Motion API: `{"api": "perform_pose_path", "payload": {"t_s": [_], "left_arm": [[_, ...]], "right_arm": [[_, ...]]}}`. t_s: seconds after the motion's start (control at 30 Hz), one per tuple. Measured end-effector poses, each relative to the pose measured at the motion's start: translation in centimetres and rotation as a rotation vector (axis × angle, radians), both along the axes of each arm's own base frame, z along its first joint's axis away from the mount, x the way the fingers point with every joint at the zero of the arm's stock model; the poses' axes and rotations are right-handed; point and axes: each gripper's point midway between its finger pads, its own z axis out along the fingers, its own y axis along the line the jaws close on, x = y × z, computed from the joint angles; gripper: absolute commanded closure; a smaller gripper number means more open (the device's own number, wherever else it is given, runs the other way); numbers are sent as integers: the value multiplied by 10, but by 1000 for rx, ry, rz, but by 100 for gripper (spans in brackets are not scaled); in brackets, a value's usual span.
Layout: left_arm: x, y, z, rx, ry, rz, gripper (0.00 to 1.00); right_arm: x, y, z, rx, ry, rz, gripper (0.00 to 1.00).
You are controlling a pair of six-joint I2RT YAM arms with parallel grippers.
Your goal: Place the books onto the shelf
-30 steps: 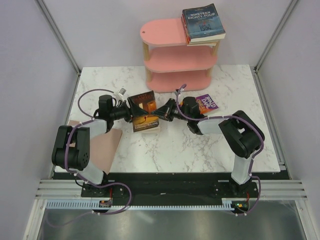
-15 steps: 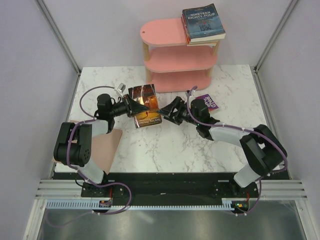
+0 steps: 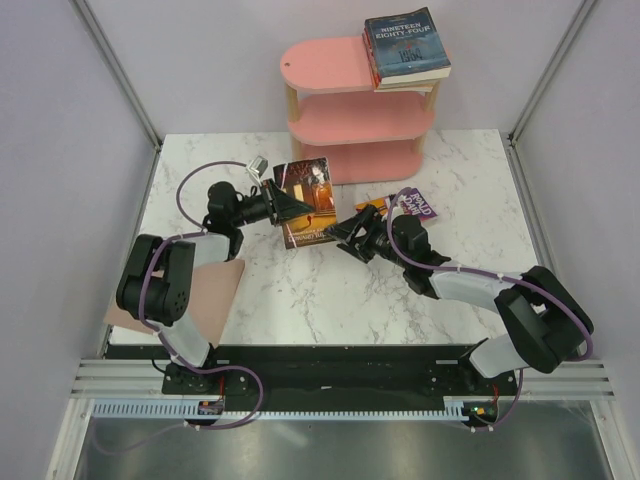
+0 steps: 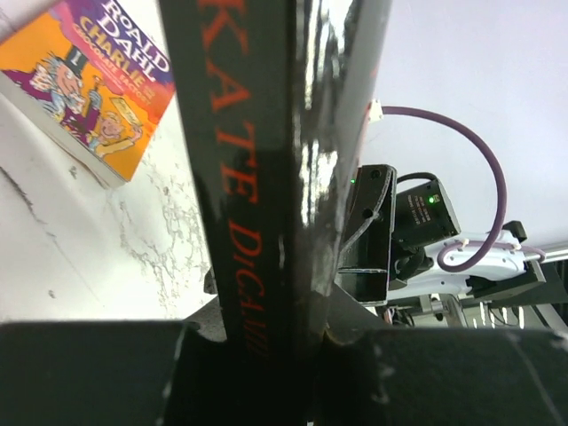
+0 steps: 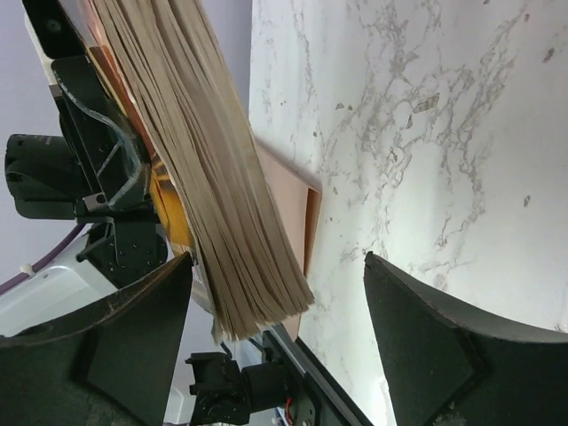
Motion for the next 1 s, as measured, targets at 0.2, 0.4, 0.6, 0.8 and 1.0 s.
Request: {"api": "perform_pose_path", "payload": {"t_s": [0.2, 0.4, 0.6, 0.8, 1.0], "left_arm": [[-3, -5, 2, -10, 3, -13, 98], [3, -5, 0, -11, 10, -1, 75], [9, -4, 3, -8, 4, 12, 16], [22, 18, 4, 50, 0, 81, 0], [23, 46, 8, 111, -51, 180, 0]], "right_arm": [[0, 4, 8, 28, -19, 3, 66], [0, 9, 28, 86, -70, 15, 96], [-8, 2, 41, 84, -91, 16, 100], [-21, -17, 74, -43, -171, 12, 100], [-14, -30, 150, -87, -323, 43, 100]]}}
